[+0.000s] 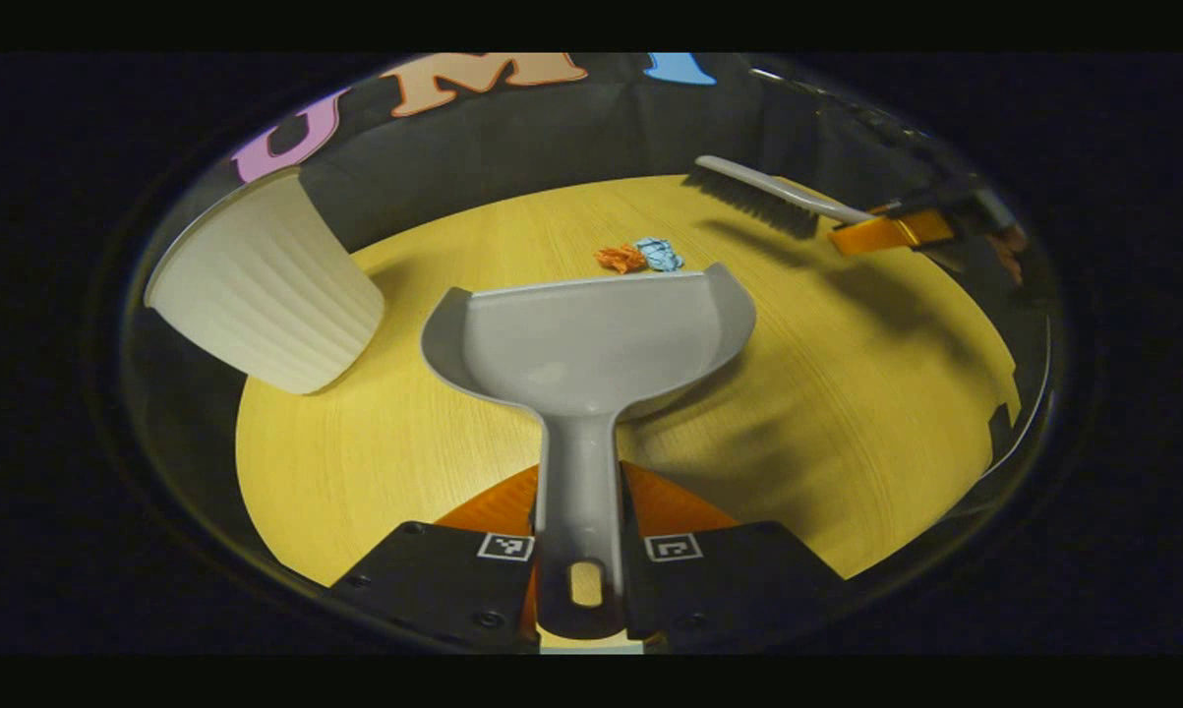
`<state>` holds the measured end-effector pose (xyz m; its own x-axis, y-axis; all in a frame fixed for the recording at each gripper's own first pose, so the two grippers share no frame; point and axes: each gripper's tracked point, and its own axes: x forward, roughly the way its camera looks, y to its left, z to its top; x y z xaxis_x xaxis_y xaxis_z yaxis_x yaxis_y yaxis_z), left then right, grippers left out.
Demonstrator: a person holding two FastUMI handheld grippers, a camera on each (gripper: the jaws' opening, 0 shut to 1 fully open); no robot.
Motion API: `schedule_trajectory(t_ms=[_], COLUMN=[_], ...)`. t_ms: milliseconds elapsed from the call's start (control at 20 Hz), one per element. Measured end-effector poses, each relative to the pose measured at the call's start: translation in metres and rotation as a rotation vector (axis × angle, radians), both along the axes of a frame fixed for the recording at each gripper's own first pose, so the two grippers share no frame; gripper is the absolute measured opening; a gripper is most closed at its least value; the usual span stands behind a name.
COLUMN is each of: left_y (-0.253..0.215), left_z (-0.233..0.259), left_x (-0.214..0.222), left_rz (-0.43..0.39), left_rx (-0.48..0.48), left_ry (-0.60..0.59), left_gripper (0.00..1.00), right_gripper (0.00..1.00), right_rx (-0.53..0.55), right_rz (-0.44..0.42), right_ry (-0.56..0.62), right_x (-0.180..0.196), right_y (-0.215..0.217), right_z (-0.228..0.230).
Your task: Pick up the small broom and dustpan from the desktop, sweep the trash into the dustpan with the broom, and then empty the trash into the garbage bin.
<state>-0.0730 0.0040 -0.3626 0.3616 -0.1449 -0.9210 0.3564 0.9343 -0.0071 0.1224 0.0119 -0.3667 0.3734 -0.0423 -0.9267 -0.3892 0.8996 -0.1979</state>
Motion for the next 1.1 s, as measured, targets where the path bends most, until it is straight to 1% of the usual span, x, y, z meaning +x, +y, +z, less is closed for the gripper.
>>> schedule_trajectory(t_ms=[150, 200, 250, 350, 400, 500, 550, 600, 650, 700, 750, 800, 850, 900, 950, 1000, 1050, 1100], left_y=[-0.001, -0.002, -0.001, 0.001, -0.001, -0.001, -0.001, -0.001, -0.001, 0.0, -0.001, -0.001, -0.001, -0.001, -0.001, -0.002, -0.002, -0.005], left_z=[-0.004, -0.004, -0.005, -0.006, -0.004, -0.006, -0.006, -0.004, -0.004, -0.004, -0.005, -0.005, -0.005, -0.005, -0.006, -0.006, -0.004, 0.004], left_x=[-0.006, -0.007, -0.01, -0.017, -0.013, -0.013, -0.014, -0.014, -0.014, -0.014, -0.014, -0.014, -0.013, -0.011, -0.008, -0.007, -0.008, -0.002], left_rz=[-0.044, -0.055, -0.063, -0.073, -0.088, -0.092, -0.101, -0.105, -0.111, -0.111, -0.11, -0.103, -0.096, -0.092, -0.084, -0.071, -0.054, -0.043], left_rx=[-0.011, -0.015, -0.012, -0.006, -0.019, -0.017, -0.014, -0.011, -0.009, -0.007, -0.01, -0.01, -0.014, -0.012, -0.012, -0.011, -0.003, -0.009], left_ry=[0.025, 0.035, 0.053, 0.09, 0.063, 0.079, 0.084, 0.088, 0.085, 0.086, 0.078, 0.072, 0.054, 0.034, -0.002, -0.031, -0.052, -0.109], left_gripper=[0.27, 0.28, 0.26, 0.28, 0.28, 0.26, 0.27, 0.26, 0.29, 0.28, 0.29, 0.27, 0.27, 0.27, 0.29, 0.29, 0.29, 0.28], right_gripper=[0.18, 0.18, 0.19, 0.18, 0.18, 0.18, 0.18, 0.18, 0.18, 0.18, 0.18, 0.18, 0.18, 0.19, 0.19, 0.19, 0.19, 0.19], right_rx=[-0.047, -0.061, -0.069, -0.091, -0.096, -0.126, -0.131, -0.124, -0.115, -0.124, -0.12, -0.085, -0.028, 0.023, 0.084, 0.164, 0.223, 0.229], right_rz=[0.064, 0.084, 0.108, 0.174, 0.227, 0.35, 0.417, 0.483, 0.558, 0.612, 0.648, 0.676, 0.67, 0.639, 0.595, 0.52, 0.439, 0.347], right_ry=[0.058, 0.088, 0.11, 0.173, 0.194, 0.212, 0.214, 0.241, 0.264, 0.302, 0.32, 0.334, 0.343, 0.32, 0.266, 0.24, 0.163, 0.06], right_x=[0.022, 0.024, 0.024, 0.018, 0.014, 0.01, 0.01, 0.003, -0.001, -0.006, -0.001, 0.001, 0.003, 0.012, 0.018, 0.011, 0.017, 0.025], right_y=[0.022, 0.031, 0.036, 0.047, 0.052, 0.063, 0.07, 0.079, 0.085, 0.087, 0.086, 0.09, 0.093, 0.097, 0.105, 0.11, 0.11, 0.102], right_z=[-0.018, -0.026, -0.029, -0.039, -0.04, -0.042, -0.039, -0.037, -0.034, -0.034, -0.033, -0.032, -0.031, -0.026, -0.017, -0.01, -0.002, 0.001])
